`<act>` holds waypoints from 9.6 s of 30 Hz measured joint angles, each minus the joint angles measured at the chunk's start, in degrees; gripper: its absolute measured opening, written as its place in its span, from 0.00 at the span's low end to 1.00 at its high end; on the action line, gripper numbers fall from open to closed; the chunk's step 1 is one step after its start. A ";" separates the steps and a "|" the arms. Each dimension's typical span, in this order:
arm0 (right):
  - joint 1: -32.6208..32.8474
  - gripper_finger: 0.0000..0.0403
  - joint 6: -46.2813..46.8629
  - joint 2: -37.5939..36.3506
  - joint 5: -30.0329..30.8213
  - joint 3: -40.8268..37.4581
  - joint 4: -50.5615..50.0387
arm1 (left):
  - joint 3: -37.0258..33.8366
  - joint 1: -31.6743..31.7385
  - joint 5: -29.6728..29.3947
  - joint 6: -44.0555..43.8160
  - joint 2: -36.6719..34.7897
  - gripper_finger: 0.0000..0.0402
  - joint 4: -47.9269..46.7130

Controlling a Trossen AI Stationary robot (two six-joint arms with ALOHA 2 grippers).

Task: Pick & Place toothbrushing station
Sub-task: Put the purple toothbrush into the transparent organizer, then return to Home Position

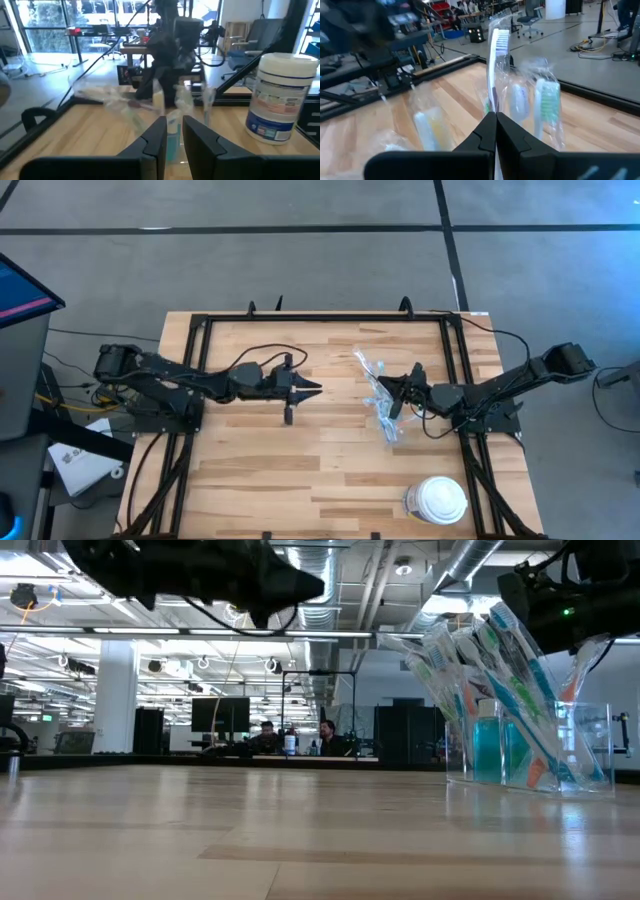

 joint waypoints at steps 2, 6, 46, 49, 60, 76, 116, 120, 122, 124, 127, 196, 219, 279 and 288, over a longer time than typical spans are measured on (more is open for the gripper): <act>-0.02 0.00 -0.64 0.00 -1.03 0.00 0.58 | 0.00 0.95 1.26 -0.69 3.08 0.14 3.90; -0.02 0.00 -0.80 0.00 -1.26 0.00 0.39 | 0.00 2.14 2.31 -0.91 9.72 0.14 13.85; -0.01 0.00 -3.22 0.00 -2.86 0.04 0.83 | 17.74 13.41 14.64 -14.40 31.20 0.36 19.94; 0.00 0.00 -3.22 0.00 -2.97 0.04 0.84 | 17.73 13.96 14.57 -14.43 31.28 0.42 19.82; -0.05 0.00 -3.24 0.00 -2.98 0.04 0.95 | 20.29 14.36 12.67 -14.35 31.28 0.49 20.68; -0.49 0.00 -3.24 0.00 -2.94 0.04 0.97 | 21.38 14.34 11.25 -14.23 31.26 0.30 20.44; -0.41 0.37 -8.69 -0.24 -2.75 0.04 5.29 | 24.20 14.34 19.87 -11.17 30.72 0.00 15.78; -0.39 0.36 -10.81 -0.24 -2.75 0.04 8.34 | 24.21 14.36 22.20 -10.49 29.06 0.00 13.80; -0.39 0.35 -12.11 -0.24 -2.75 0.04 9.56 | 24.20 14.36 22.23 -9.47 27.51 0.00 11.82; -0.39 0.34 -12.82 -0.24 -2.73 0.04 10.81 | 24.20 14.36 22.25 -9.38 25.78 0.00 9.66; -0.39 0.33 -12.86 -0.24 -2.75 0.04 11.42 | 24.20 14.27 22.24 -7.74 23.01 0.00 5.73; -0.49 0.33 -16.75 -0.23 -2.59 2.10 11.30 | 30.19 9.68 19.17 0.65 33.79 0.00 1.23; -0.48 0.35 -16.75 -0.22 -2.62 2.10 10.92 | 31.23 10.03 19.14 0.63 34.60 0.07 1.49; 0.42 0.31 -22.43 -29.27 -2.73 2.05 -18.43 | -10.34 6.04 4.92 -1.63 -13.87 0.45 -3.51; 2.61 0.31 -17.77 -37.16 -2.59 2.05 -27.64 | -19.18 2.82 0.28 -4.10 -25.29 0.45 -3.64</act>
